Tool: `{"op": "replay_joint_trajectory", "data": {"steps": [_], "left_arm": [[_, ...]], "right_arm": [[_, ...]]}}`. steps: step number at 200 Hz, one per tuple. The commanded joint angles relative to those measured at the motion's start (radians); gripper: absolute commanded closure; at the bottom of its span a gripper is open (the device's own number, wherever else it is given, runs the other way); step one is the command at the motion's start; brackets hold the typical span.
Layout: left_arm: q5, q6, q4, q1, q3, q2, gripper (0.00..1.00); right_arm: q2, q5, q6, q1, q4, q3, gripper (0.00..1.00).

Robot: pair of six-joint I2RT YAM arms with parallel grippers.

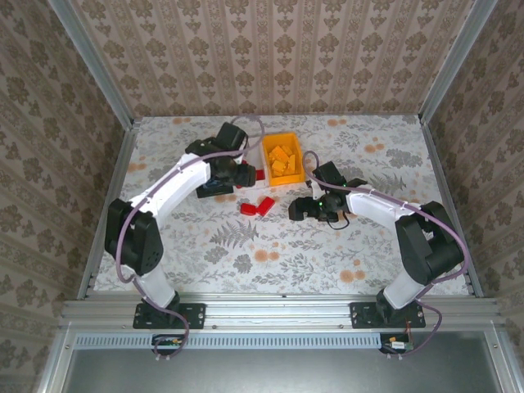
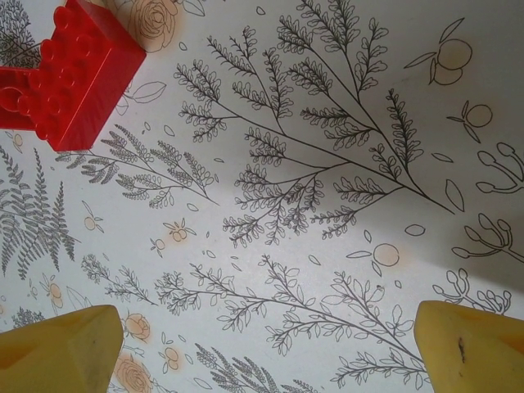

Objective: Sort the legos into containers by color

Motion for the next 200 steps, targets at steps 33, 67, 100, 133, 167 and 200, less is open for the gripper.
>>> {"op": "replay_joint_trajectory", "data": {"steps": [33, 67, 100, 133, 167, 200], "left_arm": [[0.039, 0.086, -0.075, 0.069, 0.258, 0.209, 0.43], [0.048, 0.109, -0.113, 0.099, 0.419, 0.357, 0.43], [0.061, 0.116, -0.145, 0.131, 0.53, 0.461, 0.43], [0.065, 0.114, -0.151, 0.131, 0.574, 0.507, 0.33], [0.061, 0.112, -0.156, 0.131, 0.577, 0.515, 0.18], [0.055, 0.117, -0.163, 0.131, 0.577, 0.496, 0.07]], "right_arm": [[-0.004, -0.016, 0.011, -0.002, 0.014, -0.03, 0.06], [0.016, -0.013, 0.009, -0.001, 0.015, -0.025, 0.06], [0.049, -0.011, -0.001, -0.003, 0.013, -0.008, 0.06], [0.076, -0.024, -0.003, -0.002, 0.017, 0.011, 0.06], [0.085, -0.024, -0.012, -0.003, 0.013, 0.016, 0.06], [0.09, -0.034, -0.003, -0.003, 0.024, 0.013, 0.06]]}}
